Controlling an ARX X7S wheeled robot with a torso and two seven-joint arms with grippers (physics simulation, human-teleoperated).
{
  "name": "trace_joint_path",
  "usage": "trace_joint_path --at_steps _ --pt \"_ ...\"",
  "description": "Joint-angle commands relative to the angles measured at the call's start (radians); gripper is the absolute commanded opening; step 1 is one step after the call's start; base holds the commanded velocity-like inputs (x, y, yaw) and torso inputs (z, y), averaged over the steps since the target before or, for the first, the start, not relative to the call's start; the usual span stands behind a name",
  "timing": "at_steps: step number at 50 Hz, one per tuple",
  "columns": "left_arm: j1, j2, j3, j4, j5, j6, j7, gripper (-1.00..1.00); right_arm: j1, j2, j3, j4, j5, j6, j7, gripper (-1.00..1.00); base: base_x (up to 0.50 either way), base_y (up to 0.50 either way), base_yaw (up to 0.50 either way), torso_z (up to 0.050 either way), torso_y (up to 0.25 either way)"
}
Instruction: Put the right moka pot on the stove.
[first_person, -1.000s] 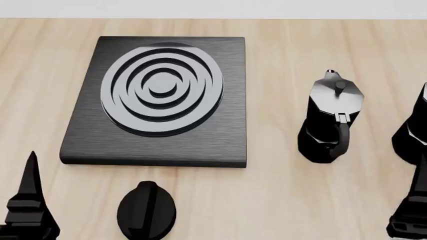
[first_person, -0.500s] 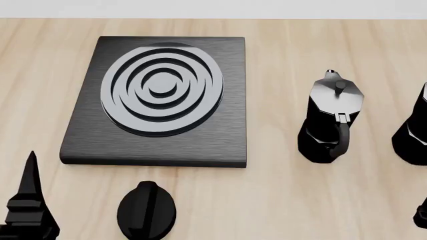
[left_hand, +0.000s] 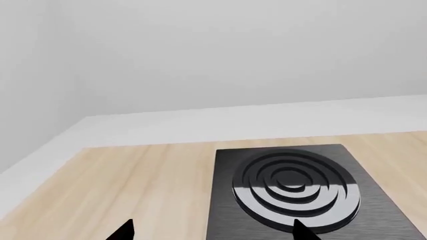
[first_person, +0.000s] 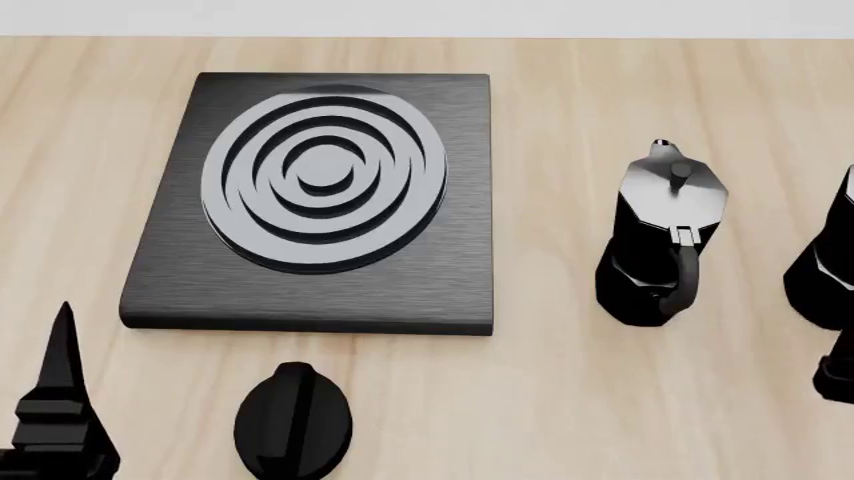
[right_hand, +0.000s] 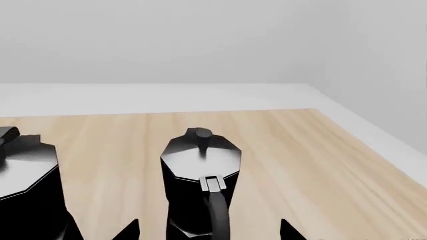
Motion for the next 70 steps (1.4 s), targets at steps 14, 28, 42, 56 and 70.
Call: trace_joint_path --at_steps 14,28,42,56,70 --pt "-0.008 -0.008 0.013 -0.006 -0.002 0.011 -0.008 1.0 0.121 -0.03 -0.069 0.179 -0.058 -0.023 -0.03 1.0 0.0 0.0 0.0 0.0 0.0" --pt "-0.002 -0.013 0.017 -0.004 0.005 0.027 -0.01 1.0 0.161 -0.06 -0.102 0.302 -0.103 -0.089 -0.059 1.0 0.0 0.0 0.0 0.0 0.0" --pt "-0.002 -0.019 0.022 -0.001 0.006 0.034 -0.017 1.0 0.205 -0.071 -0.124 0.367 -0.132 -0.113 -0.066 1.0 0.0 0.0 0.0 0.0 0.0" --pt "-0.006 -0.024 0.03 0.003 0.006 0.039 -0.027 1.0 0.269 -0.074 -0.148 0.414 -0.146 -0.09 -0.075 1.0 0.0 0.0 0.0 0.0 0.0" --pt "-0.013 -0.029 0.042 0.004 0.011 0.04 -0.033 1.0 0.304 -0.101 -0.158 0.525 -0.18 -0.176 -0.086 1.0 0.0 0.0 0.0 0.0 0.0"
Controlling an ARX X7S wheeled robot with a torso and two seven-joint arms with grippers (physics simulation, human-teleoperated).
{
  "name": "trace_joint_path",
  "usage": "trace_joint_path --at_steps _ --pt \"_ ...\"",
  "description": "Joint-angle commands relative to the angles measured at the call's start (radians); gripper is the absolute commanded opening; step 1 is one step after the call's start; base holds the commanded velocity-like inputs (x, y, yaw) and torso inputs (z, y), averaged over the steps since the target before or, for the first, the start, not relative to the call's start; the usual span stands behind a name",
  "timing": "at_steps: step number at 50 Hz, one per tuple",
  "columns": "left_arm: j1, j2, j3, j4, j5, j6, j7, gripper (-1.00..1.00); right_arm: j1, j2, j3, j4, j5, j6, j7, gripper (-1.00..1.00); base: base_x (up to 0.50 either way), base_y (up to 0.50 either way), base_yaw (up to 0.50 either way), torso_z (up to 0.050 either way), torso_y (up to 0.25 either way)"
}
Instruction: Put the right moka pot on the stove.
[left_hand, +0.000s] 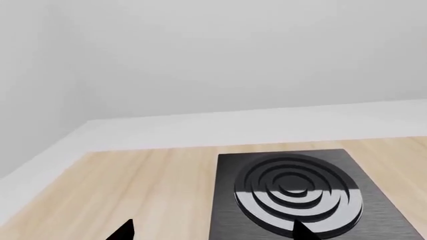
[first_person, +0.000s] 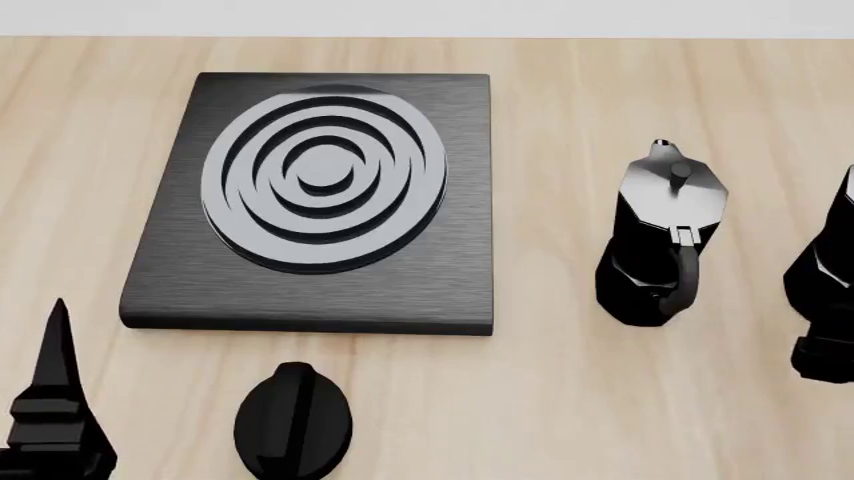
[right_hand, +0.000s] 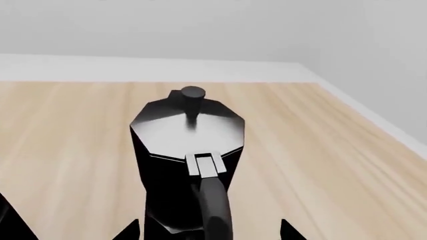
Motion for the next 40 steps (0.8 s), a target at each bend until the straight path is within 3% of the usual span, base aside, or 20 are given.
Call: trace_joint_path --at_steps 1,8,11,12,21,40 --pt "-0.002 -0.004 0.01 0.0 0.007 0.005 -0.003 1.0 0.031 -0.015 -0.006 0.06 -0.017 -0.04 -0.003 -1.0 0.0 0.0 0.0 0.0 0.0" --pt "-0.008 -0.006 0.016 0.0 0.005 0.004 -0.006 1.0 0.012 0.014 0.002 -0.066 0.014 0.048 0.018 -1.0 0.0 0.0 0.0 0.0 0.0" --pt "-0.007 -0.007 0.018 0.002 0.006 0.005 -0.009 1.0 -0.008 0.002 0.006 -0.04 0.007 0.003 0.012 -1.0 0.0 0.0 0.0 0.0 0.0" --pt "-0.007 -0.007 0.022 0.0 0.011 0.006 -0.007 1.0 -0.004 0.02 0.01 -0.104 0.026 0.065 0.027 -1.0 0.0 0.0 0.0 0.0 0.0" --pt "-0.012 -0.011 0.026 -0.001 0.007 0.006 -0.011 1.0 -0.064 0.02 0.028 -0.147 0.039 0.043 0.034 -1.0 0.0 0.0 0.0 0.0 0.0" --pt "-0.011 -0.018 0.036 -0.001 0.005 0.012 -0.021 1.0 -0.324 0.114 0.177 -0.582 0.198 0.195 0.141 -1.0 0.0 0.0 0.0 0.0 0.0"
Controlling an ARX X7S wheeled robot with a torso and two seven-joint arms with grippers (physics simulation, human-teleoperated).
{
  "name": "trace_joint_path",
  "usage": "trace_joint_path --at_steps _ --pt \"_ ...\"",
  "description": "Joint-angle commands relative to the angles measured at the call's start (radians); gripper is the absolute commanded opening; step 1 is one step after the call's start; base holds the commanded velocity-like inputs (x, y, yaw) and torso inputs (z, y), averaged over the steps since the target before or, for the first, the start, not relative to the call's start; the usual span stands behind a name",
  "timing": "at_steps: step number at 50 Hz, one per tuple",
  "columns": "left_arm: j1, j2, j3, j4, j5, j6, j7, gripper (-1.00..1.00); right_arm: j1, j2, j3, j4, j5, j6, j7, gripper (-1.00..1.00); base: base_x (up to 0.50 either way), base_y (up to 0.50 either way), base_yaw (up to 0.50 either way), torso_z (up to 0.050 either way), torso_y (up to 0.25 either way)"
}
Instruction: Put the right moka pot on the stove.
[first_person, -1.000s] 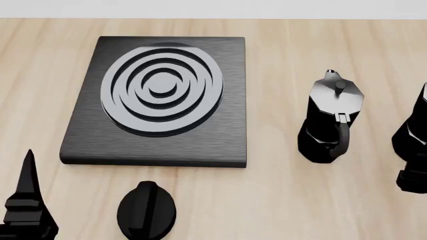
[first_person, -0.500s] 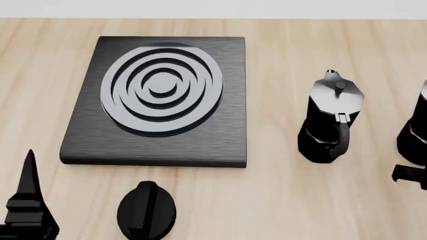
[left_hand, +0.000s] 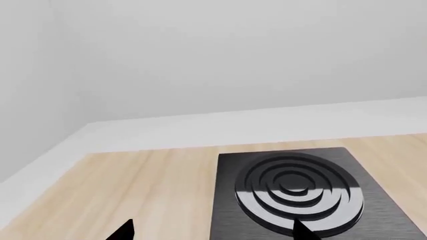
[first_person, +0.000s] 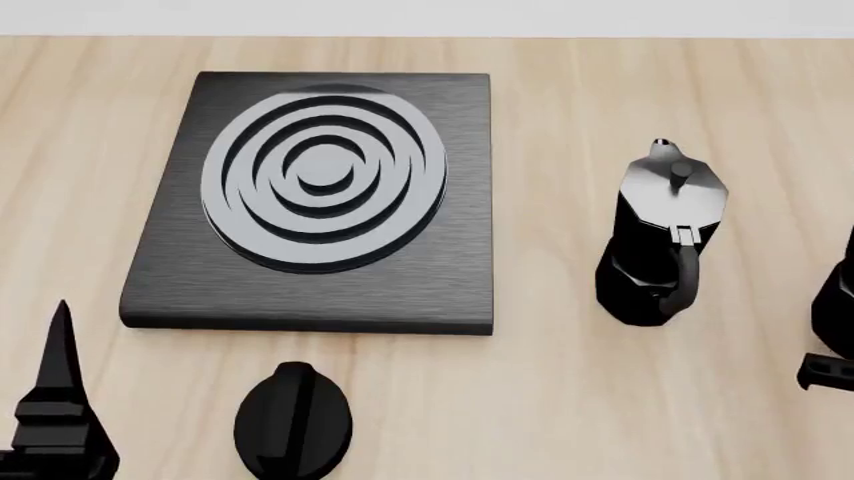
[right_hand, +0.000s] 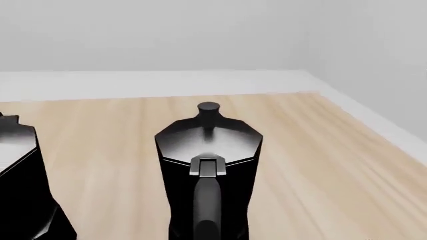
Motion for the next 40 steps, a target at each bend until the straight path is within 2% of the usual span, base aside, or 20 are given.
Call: trace_joint_path --at_steps 1,12,14,18,27,40 --pt "0.001 -0.003 0.006 -0.003 0.002 0.007 -0.003 1.0 -0.141 0.058 0.1 -0.254 0.072 0.079 0.061 -1.0 0.0 0.0 0.0 0.0 0.0" --pt "-0.006 -0.008 0.008 -0.004 -0.009 0.006 -0.01 1.0 -0.309 0.092 0.21 -0.449 0.139 0.113 0.105 -1.0 0.0 0.0 0.0 0.0 0.001" --pt "-0.005 -0.007 0.012 -0.007 -0.005 0.009 -0.007 1.0 -0.358 0.068 0.215 -0.445 0.106 0.058 0.089 -1.0 0.0 0.0 0.0 0.0 0.0" --pt "-0.002 -0.009 0.013 -0.007 -0.003 0.013 -0.006 1.0 -0.415 0.089 0.265 -0.536 0.152 0.1 0.116 -1.0 0.0 0.0 0.0 0.0 0.0" --pt "-0.005 -0.013 0.015 -0.007 -0.006 0.017 -0.007 1.0 -0.561 0.059 0.335 -0.642 0.146 0.059 0.12 -1.0 0.0 0.0 0.0 0.0 0.001" --pt "-0.005 -0.017 0.019 -0.011 -0.007 0.027 -0.003 1.0 -0.661 0.045 0.402 -0.767 0.174 0.073 0.151 -1.0 0.0 0.0 0.0 0.0 0.001"
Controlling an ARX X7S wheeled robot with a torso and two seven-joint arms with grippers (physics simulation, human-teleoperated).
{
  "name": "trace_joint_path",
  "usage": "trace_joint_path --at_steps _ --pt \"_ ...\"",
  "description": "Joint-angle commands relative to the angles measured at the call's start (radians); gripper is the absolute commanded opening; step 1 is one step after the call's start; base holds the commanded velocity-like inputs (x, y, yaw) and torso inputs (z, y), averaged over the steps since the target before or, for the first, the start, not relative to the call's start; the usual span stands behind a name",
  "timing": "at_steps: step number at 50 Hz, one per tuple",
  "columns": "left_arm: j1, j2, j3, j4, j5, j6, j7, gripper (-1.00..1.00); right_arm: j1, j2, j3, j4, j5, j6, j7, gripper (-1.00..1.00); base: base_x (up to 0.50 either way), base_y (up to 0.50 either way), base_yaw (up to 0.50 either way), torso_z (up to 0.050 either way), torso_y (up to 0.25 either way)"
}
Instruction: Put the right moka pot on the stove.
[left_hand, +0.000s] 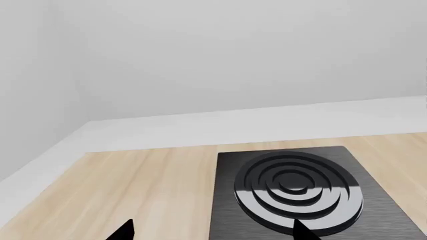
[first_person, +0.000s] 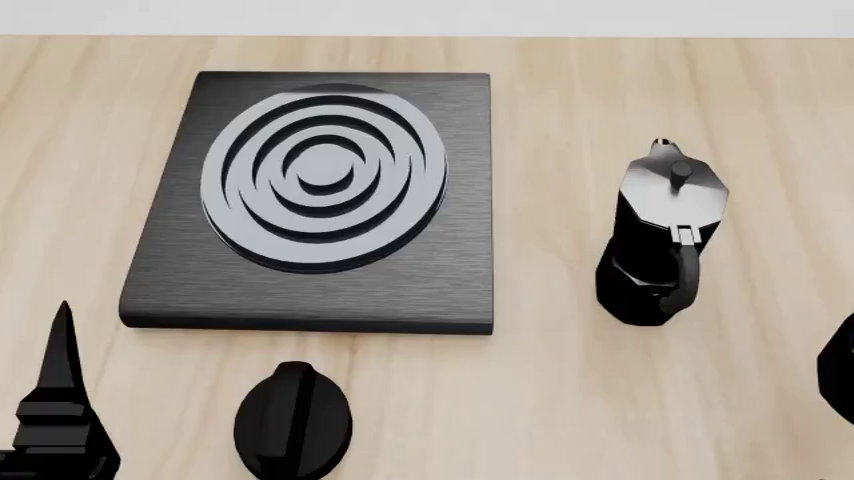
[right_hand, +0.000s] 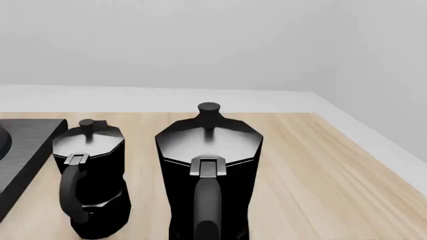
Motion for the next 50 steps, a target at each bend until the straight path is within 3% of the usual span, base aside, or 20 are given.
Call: trace_joint_path --at_steps 1,50 --pt "0.003 -0.003 0.006 -0.005 0.004 0.011 0.005 1.0 -0.096 -0.007 0.077 -0.136 0.003 0.001 0.019 -1.0 0.0 0.0 0.0 0.0 0.0" --pt "-0.002 -0.017 0.011 -0.009 -0.014 0.032 -0.007 1.0 -0.116 0.0 -0.028 -0.35 0.016 0.02 0.012 -1.0 0.0 0.0 0.0 0.0 0.001"
